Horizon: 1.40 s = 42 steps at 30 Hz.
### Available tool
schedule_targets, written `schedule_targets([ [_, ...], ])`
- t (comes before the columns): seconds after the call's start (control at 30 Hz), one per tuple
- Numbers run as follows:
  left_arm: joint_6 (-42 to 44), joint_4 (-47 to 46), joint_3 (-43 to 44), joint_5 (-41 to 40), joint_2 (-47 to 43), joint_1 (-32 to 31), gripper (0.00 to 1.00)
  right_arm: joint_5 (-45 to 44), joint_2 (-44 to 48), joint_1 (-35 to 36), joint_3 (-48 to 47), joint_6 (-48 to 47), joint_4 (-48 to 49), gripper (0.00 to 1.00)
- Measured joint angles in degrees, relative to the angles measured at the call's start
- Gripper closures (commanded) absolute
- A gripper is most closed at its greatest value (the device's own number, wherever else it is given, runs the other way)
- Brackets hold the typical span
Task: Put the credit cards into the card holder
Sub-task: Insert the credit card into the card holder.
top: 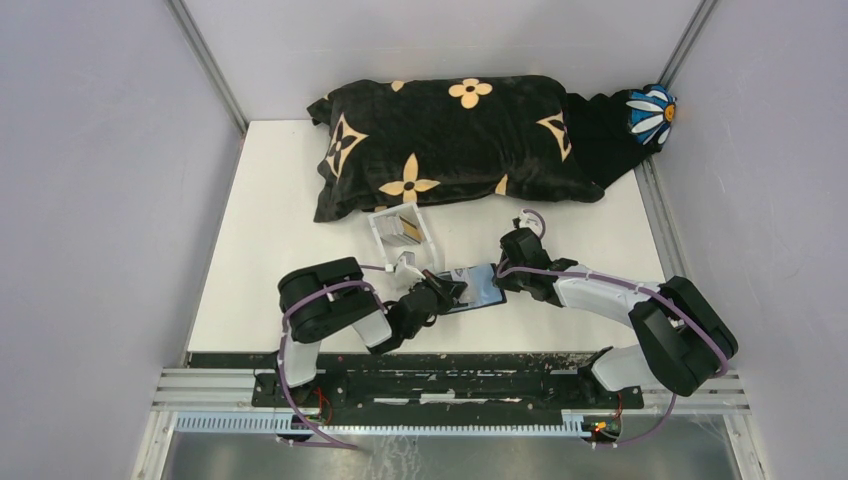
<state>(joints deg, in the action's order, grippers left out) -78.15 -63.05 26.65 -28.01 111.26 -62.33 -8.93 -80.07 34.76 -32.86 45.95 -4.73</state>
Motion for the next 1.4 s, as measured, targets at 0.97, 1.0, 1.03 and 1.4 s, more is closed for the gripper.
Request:
schedule_targets([
  [0.97, -10.5, -3.8, -1.5, -8.5, 3.0, -5.1, 0.97, -0.2, -0.1, 0.0, 0.4, 3.6, 1.0, 0.75],
  [1.0, -10.5, -4.5, -1.6, -8.7, 3.3, -5.2, 0.97, -0.2, -0.1, 0.1, 0.4, 3.8, 1.0, 0.74],
  [1.03, -10.5, -4.9, -1.6, -9.0, 3.6, -5.3, 0.97, -0.2, -0.1, 0.1, 0.4, 3.8, 1.1, 0.73],
  [1.4, -10.4, -9.3, -2.4, -10.8, 5.4, -5.9, 0.97, -1.2, 1.0, 0.6, 0.5, 5.2, -0.2, 0.71],
])
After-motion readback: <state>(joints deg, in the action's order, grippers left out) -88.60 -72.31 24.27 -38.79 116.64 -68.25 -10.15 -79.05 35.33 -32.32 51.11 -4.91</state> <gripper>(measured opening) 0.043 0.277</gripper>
